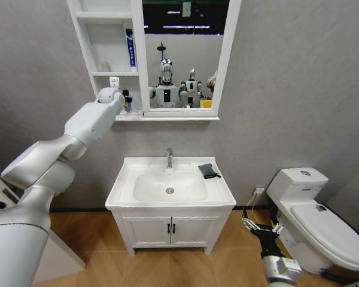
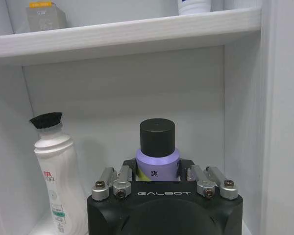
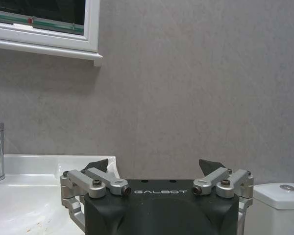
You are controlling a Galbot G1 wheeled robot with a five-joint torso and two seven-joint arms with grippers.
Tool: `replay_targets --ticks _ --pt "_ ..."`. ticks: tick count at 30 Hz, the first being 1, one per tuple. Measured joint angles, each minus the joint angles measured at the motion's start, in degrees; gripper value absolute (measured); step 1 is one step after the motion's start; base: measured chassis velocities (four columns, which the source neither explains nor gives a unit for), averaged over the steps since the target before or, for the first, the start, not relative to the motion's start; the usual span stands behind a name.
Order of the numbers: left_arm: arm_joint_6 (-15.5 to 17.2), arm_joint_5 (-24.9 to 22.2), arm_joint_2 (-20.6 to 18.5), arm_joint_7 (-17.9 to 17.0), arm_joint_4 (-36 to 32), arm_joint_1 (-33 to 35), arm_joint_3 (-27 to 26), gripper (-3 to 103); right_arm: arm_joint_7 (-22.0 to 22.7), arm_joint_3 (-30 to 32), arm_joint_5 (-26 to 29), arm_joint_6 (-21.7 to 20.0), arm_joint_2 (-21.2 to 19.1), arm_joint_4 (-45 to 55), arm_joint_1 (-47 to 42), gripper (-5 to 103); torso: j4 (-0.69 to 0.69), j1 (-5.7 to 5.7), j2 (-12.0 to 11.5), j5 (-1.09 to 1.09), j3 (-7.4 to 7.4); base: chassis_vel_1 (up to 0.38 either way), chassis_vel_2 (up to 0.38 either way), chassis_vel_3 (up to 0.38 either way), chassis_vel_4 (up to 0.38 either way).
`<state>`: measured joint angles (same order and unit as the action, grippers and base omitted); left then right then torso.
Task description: Move facial cleanser and shampoo from washbasin to cabinet, then wipe washbasin with towel.
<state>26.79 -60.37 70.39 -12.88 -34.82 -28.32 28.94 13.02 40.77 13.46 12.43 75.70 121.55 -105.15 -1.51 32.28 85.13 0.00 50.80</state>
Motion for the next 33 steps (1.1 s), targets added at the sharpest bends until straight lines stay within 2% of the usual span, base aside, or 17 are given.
replay_targets --ticks 4,10,12,13,15,18,21,23,24,25,26,28,30,31,32,33 --pt "-1.8 2.2 1.7 1.7 3.2 -0.5 -0.6 43 -0.1 -0.1 -0.3 0.4 0.3 -0.3 -0.2 100 -0.01 0.00 0.0 0.02 0.00 0.000 0.000 0.000 0.000" --pt "-1.9 3.0 2.4 2.3 4.7 -0.3 -1.2 41 -0.2 -0.3 -0.4 0.5 0.4 -0.3 -0.1 100 -0.01 0.00 0.0 0.01 0.00 0.000 0.000 0.000 0.000" --pt "-1.8 3.2 2.4 2.2 4.7 0.1 -1.3 50 -0.2 -0.3 -0.4 0.5 0.4 -0.4 0.0 100 0.00 0.00 0.0 -0.01 0.00 0.000 0.000 0.000 0.000" --pt "-1.8 3.2 2.4 2.2 4.7 0.1 -1.3 50 -0.2 -0.3 -0.4 0.5 0.4 -0.4 0.0 100 0.00 0.00 0.0 -0.01 0.00 0.000 0.000 0.000 0.000" --pt "-1.8 3.3 2.3 2.1 4.7 0.2 -1.4 62 -0.2 -0.4 -0.4 0.5 0.4 -0.4 0.0 100 0.00 0.00 0.0 0.00 0.00 0.000 0.000 0.000 0.000" --pt "-1.8 3.3 2.2 1.9 4.6 0.4 -1.5 67 -0.2 -0.3 -0.4 0.6 0.4 -0.3 -0.2 100 0.00 0.00 0.0 0.00 0.00 0.000 0.000 0.000 0.000" --pt "-1.8 3.3 1.8 1.3 3.9 0.7 -1.7 78 -0.2 -0.1 -0.4 0.8 0.4 -0.3 -0.4 100 -0.01 0.00 0.0 0.00 0.00 0.000 0.000 0.000 0.000" --pt "-1.7 2.7 0.4 0.2 1.3 1.4 -1.8 88 -0.2 0.1 -0.4 1.0 0.4 -0.3 -0.7 100 -0.01 0.00 0.0 0.00 0.00 0.000 0.000 0.000 0.000" --pt "-1.7 2.7 0.4 0.2 1.3 1.4 -1.8 88 -0.2 0.1 -0.4 1.0 0.4 -0.3 -0.7 100 -0.01 0.00 0.0 0.00 0.00 0.000 0.000 0.000 0.000" --pt "-1.5 2.4 -0.2 -0.2 0.4 1.7 -1.7 93 -0.2 0.1 -0.4 1.0 0.4 -0.2 -0.7 100 -0.02 0.00 0.0 0.00 0.00 0.000 0.000 0.000 0.000" --pt "-1.0 1.7 -2.0 -1.3 -2.6 2.5 -1.4 97 -0.2 0.2 -0.4 1.1 0.4 -0.2 -0.8 100 -0.01 0.00 0.0 0.00 0.00 0.000 0.000 0.000 0.000" --pt "-0.8 1.0 -3.5 -2.2 -5.2 3.2 -1.1 99 -0.2 0.2 -0.4 1.1 0.4 0.0 -0.8 100 -0.01 0.00 0.0 0.00 0.00 0.000 0.000 0.000 0.000" --pt "-0.6 -1.9 -7.2 -5.3 -12.0 5.1 0.3 100 -0.2 0.3 -0.3 0.9 0.3 0.2 -0.3 100 0.00 0.00 0.0 0.00 0.00 0.000 0.000 0.000 0.000" --pt "-0.6 -2.8 -9.0 -6.2 -15.6 6.1 0.7 100 -0.2 0.5 -0.3 0.8 0.2 0.3 -0.1 100 0.01 0.00 0.0 -0.01 0.00 0.000 0.000 0.000 0.000" --pt "-0.6 -2.8 -9.0 -6.2 -15.6 6.1 0.7 100 -0.2 0.5 -0.3 0.8 0.2 0.3 -0.1 100 0.01 0.00 0.0 -0.01 0.00 0.000 0.000 0.000 0.000" --pt "-0.9 -3.4 -11.4 -6.4 -20.3 7.5 0.8 100 -0.1 0.7 -0.2 0.6 0.1 0.4 0.1 100 0.00 0.00 0.0 -0.02 0.00 0.000 0.000 0.000 0.000"
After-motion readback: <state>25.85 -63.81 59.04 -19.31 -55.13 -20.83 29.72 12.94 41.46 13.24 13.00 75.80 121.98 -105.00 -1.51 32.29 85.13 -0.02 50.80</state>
